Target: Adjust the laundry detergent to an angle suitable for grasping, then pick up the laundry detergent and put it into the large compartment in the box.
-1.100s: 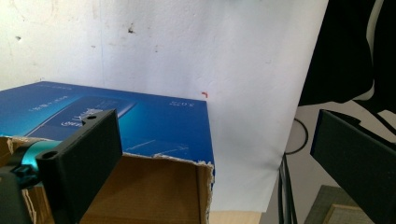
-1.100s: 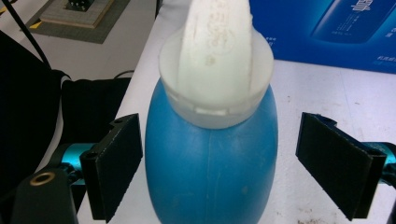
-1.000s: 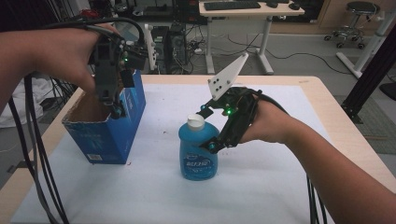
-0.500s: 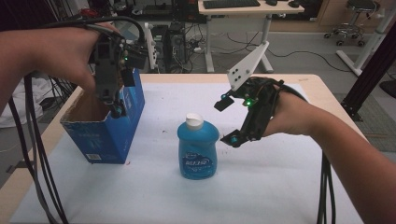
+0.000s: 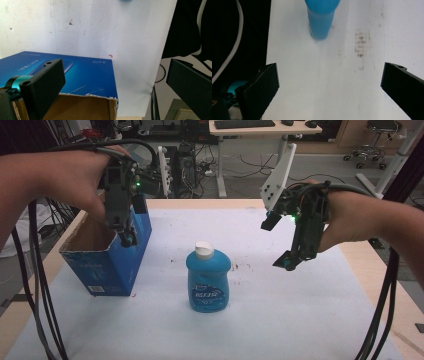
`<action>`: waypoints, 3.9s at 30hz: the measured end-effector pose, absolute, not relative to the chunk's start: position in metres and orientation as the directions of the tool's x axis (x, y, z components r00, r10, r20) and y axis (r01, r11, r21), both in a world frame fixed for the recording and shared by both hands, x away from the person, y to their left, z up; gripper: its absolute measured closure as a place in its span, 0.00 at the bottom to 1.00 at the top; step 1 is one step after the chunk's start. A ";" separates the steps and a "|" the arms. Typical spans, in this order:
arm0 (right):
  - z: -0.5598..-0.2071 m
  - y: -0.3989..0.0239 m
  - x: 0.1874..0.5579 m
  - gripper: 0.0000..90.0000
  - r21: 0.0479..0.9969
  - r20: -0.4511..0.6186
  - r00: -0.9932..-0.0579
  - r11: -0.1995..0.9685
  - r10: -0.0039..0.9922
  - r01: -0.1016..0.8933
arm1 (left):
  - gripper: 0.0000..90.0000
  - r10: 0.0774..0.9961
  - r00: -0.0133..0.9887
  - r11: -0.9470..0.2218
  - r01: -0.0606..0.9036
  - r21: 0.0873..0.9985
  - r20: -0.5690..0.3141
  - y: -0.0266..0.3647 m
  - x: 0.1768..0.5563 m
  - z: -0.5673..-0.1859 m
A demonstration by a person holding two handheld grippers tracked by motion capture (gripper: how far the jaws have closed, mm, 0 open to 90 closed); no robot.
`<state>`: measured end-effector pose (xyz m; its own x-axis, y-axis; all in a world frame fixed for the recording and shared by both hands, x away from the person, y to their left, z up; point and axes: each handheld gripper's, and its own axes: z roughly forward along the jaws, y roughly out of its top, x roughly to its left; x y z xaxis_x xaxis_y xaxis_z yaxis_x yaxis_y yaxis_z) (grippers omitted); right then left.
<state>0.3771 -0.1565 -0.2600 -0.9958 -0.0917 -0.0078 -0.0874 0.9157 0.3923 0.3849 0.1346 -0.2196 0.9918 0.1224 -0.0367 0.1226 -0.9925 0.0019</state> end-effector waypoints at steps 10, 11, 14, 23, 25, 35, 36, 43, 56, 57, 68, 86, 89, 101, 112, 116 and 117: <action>-0.218 -0.157 0.370 0.01 0.152 0.006 -0.994 0.983 -0.108 -0.106 | 0.02 0.110 0.994 -0.993 0.111 0.030 -0.017 0.129 0.387 -0.219; -0.212 -0.157 0.368 0.01 0.137 0.001 -0.994 0.985 -0.109 -0.108 | 0.02 0.108 0.994 -0.994 0.109 0.031 -0.018 0.129 0.387 -0.219; -0.197 -0.157 0.364 0.01 0.103 -0.013 -0.993 0.987 -0.119 -0.120 | 0.02 0.109 0.994 -0.993 0.110 0.050 -0.011 0.128 0.389 -0.218; -0.177 -0.167 0.356 0.01 0.090 -0.041 -0.993 0.990 -0.108 -0.112 | 0.02 0.104 0.994 -0.993 0.104 0.051 -0.015 0.123 0.392 -0.218; -0.176 -0.170 0.355 0.01 0.085 -0.040 -0.994 0.991 -0.100 -0.103 | 0.02 0.107 0.994 -0.993 0.107 0.049 -0.016 0.123 0.394 -0.218; -0.173 -0.179 0.353 0.01 0.085 -0.044 -0.995 0.992 -0.088 -0.091 | 0.02 0.105 0.994 -0.993 0.106 0.049 -0.023 0.119 0.400 -0.215; -0.172 -0.179 0.354 0.01 0.087 -0.042 -0.995 0.992 -0.087 -0.091 | 0.02 0.108 0.994 -0.993 0.109 0.050 -0.020 0.119 0.400 -0.215; -0.175 -0.178 0.360 0.01 0.080 -0.044 -0.996 0.993 -0.081 -0.085 | 0.02 0.110 0.994 -0.993 0.111 0.048 -0.022 0.120 0.404 -0.217; -0.177 -0.177 0.361 0.01 0.091 -0.032 -0.996 0.992 -0.082 -0.084 | 0.02 0.099 0.995 -0.993 0.101 0.057 -0.025 0.122 0.402 -0.216; -0.178 -0.176 0.361 0.01 0.088 -0.028 -0.996 0.993 -0.081 -0.083 | 0.02 0.099 0.995 -0.993 0.100 0.059 -0.026 0.122 0.402 -0.215; -0.186 -0.173 0.361 0.01 0.077 -0.016 -0.996 0.993 -0.084 -0.085 | 0.02 0.098 0.995 -0.989 0.099 0.112 -0.016 0.121 0.393 -0.212; -0.182 -0.189 0.355 0.01 0.073 -0.018 -0.998 0.995 -0.065 -0.066 | 0.02 0.061 0.994 -0.956 0.085 0.282 -0.094 0.106 0.369 -0.223; -0.183 -0.192 0.355 0.01 0.068 -0.021 -0.998 0.996 -0.058 -0.059 | 0.02 0.045 0.994 -0.950 0.074 0.302 -0.101 0.100 0.366 -0.226; -0.185 -0.190 0.356 0.01 0.059 -0.014 -0.997 0.996 -0.071 -0.072 | 0.02 0.033 0.995 -0.950 0.061 0.308 -0.096 0.076 0.359 -0.246; -0.187 -0.189 0.355 0.01 0.063 -0.014 -0.998 0.996 -0.068 -0.069 | 0.02 0.038 0.998 -0.972 0.050 0.229 -0.058 0.050 0.360 -0.264; -0.188 -0.189 0.355 0.01 0.061 -0.015 -0.998 0.996 -0.065 -0.066 | 0.02 0.039 0.998 -0.976 0.050 0.212 -0.056 0.042 0.361 -0.270; -0.188 -0.189 0.355 0.01 0.062 -0.014 -0.998 0.996 -0.066 -0.067 | 0.02 0.037 0.998 -0.977 0.048 0.208 -0.055 0.040 0.361 -0.271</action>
<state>0.3547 -0.1888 -0.1885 -0.9977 -0.0658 -0.0138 -0.0666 0.9958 0.0623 0.3610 0.0403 -0.2714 0.9978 0.0374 -0.0554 0.0482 -0.9769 0.2080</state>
